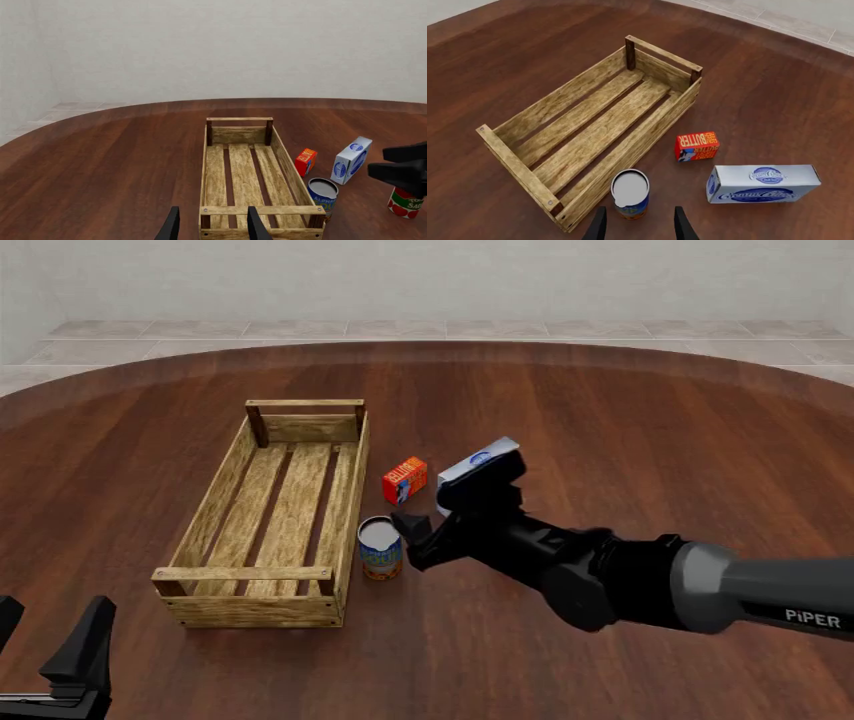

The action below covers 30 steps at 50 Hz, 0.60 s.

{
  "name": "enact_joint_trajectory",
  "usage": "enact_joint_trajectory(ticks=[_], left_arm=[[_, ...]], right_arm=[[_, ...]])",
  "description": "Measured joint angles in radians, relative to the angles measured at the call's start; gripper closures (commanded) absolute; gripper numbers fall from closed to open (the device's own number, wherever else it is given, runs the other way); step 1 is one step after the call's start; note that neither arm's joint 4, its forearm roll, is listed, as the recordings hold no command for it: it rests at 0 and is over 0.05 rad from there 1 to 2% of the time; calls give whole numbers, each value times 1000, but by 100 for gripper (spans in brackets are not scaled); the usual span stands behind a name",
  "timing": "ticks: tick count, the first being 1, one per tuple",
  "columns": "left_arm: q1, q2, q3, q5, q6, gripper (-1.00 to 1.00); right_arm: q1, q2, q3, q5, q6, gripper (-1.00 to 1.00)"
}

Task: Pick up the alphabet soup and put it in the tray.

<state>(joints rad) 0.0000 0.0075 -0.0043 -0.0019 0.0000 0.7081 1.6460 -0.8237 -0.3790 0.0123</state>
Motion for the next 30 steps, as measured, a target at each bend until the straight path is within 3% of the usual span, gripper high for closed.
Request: enact_joint_trajectory(ticks=[30], left_arm=[[0,0,0,0,0,-100]], right_arm=[[1,86,-54,-2,6,-100]])
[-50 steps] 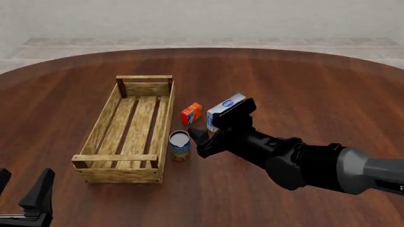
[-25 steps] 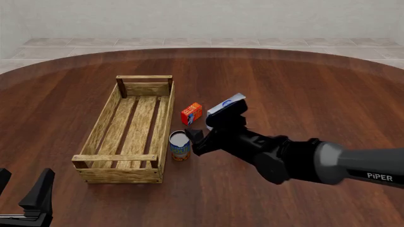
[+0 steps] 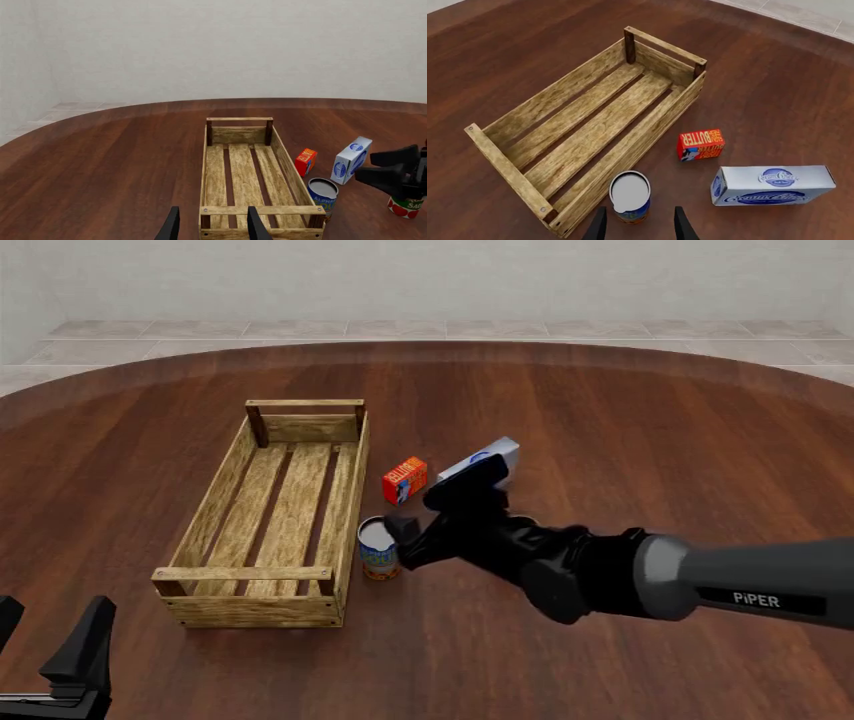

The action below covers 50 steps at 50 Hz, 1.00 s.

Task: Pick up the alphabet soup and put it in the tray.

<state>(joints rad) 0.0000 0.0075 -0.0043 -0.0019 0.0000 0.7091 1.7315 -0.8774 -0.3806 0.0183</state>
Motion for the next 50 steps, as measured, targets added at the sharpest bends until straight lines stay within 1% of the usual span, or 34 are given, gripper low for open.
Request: enact_joint_trajectory(ticks=[24,50], left_arm=[[0,0,0,0,0,-100],[0,0,0,0,0,-100]], right_arm=[[19,56,-15,-10,9,-100],[21,92,-21,-20,24,-100]])
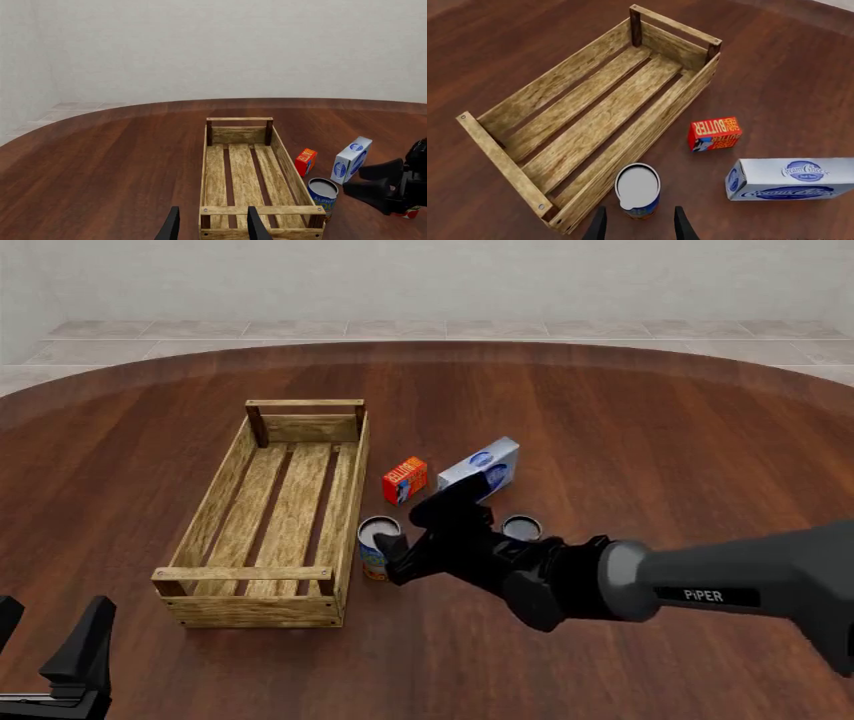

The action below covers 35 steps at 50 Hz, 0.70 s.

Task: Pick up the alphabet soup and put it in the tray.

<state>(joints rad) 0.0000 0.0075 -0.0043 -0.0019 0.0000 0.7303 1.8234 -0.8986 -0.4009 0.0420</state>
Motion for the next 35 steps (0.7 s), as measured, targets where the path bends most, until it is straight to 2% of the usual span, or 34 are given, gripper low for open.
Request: enact_joint_trajectory(ticks=[35], left_arm=[[0,0,0,0,0,-100]], right_arm=[[-7,37,-24,-4,10,-100]])
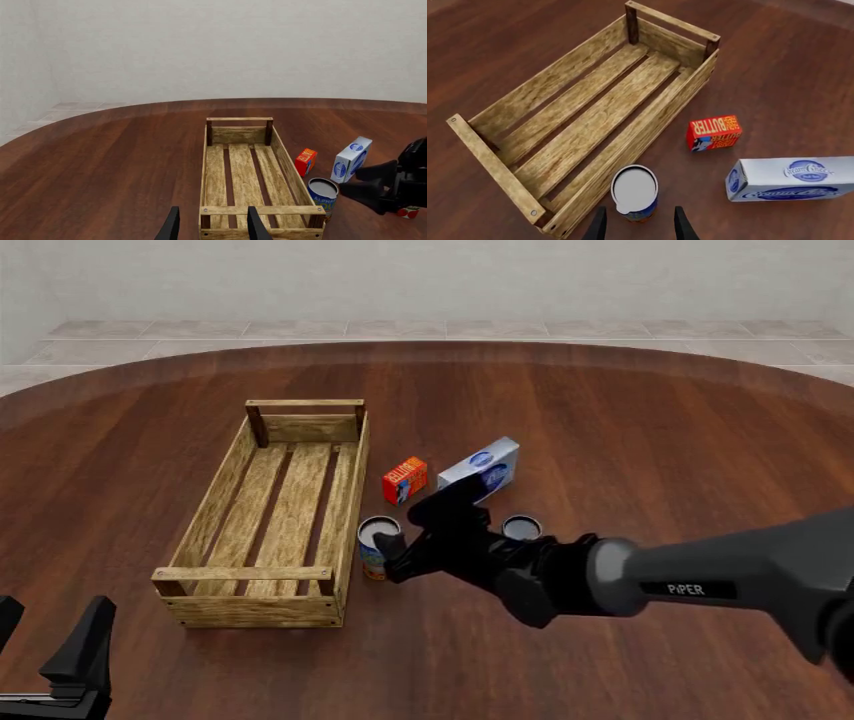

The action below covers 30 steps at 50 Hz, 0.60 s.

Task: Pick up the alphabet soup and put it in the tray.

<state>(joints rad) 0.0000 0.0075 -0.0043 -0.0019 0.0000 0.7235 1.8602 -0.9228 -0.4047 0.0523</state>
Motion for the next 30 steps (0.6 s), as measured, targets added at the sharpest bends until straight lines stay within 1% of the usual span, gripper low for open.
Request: enact_joint_trajectory(ticks=[30], left_arm=[[0,0,0,0,0,-100]], right_arm=[[14,46,-34,8,4,-100]])
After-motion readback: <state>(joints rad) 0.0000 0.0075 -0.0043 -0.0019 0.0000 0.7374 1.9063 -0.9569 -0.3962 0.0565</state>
